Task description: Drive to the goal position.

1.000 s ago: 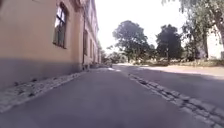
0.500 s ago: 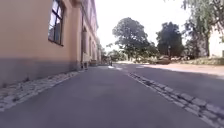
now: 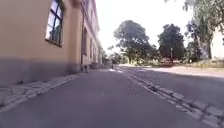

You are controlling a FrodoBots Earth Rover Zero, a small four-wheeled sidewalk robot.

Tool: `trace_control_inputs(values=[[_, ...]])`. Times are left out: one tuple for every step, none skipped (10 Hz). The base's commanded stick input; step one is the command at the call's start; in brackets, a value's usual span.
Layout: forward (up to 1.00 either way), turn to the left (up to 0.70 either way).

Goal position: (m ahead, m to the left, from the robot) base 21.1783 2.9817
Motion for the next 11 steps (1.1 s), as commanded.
trace_control_inputs(values=[[0.70,0.09],[0.70,0.14],[0.70,0.05],[0.70,0.00],[0.70,0.00],[0.70,0.00],[0.70,0.12],[0.70,0.04],[0.70,0.00],[0.70,0.00],[0.70,0.00]])
